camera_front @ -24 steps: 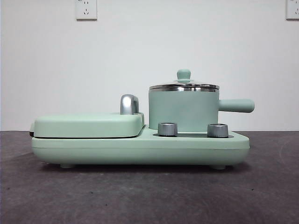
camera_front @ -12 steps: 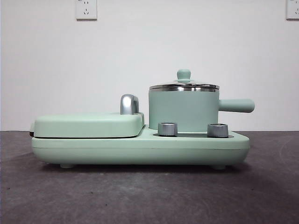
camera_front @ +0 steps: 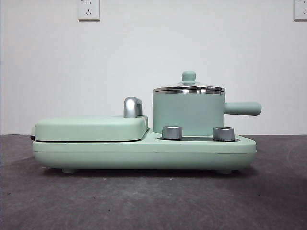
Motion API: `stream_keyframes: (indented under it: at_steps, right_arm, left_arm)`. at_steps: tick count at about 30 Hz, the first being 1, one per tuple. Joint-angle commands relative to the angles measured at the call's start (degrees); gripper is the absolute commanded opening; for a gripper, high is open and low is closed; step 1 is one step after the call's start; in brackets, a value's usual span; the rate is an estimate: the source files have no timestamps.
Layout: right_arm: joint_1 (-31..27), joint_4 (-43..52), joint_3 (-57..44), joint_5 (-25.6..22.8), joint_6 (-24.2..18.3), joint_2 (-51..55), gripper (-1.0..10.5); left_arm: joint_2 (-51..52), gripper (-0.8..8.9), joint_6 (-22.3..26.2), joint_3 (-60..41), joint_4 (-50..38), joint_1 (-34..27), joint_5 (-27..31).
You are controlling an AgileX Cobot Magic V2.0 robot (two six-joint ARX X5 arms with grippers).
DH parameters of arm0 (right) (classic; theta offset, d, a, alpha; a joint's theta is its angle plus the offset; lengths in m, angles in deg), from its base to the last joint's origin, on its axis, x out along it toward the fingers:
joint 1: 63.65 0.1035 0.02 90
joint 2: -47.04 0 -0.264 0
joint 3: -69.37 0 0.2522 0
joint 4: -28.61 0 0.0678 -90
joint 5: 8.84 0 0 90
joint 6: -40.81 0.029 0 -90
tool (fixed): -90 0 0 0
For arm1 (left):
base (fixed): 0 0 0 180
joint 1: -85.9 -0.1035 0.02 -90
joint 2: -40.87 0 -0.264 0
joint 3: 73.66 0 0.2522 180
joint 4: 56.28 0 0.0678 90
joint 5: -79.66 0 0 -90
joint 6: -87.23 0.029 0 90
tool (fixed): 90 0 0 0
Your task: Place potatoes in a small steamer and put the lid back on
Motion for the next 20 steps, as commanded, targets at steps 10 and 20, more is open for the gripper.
stream_keyframes:
  at_steps: [10, 20]
  right_arm:
    - [-0.3, 0.9, -0.4, -1.3, 0.7, 0.0, 0.2]
    - [-0.3, 0.9, -0.4, -1.3, 0.7, 0.0, 0.2]
  left_arm:
    - [0.0, 0.06, -0.1, -1.1, -0.7, 0.1, 0.0]
    - [0.0, 0.06, -0.1, -1.1, -0.7, 0.1, 0.0]
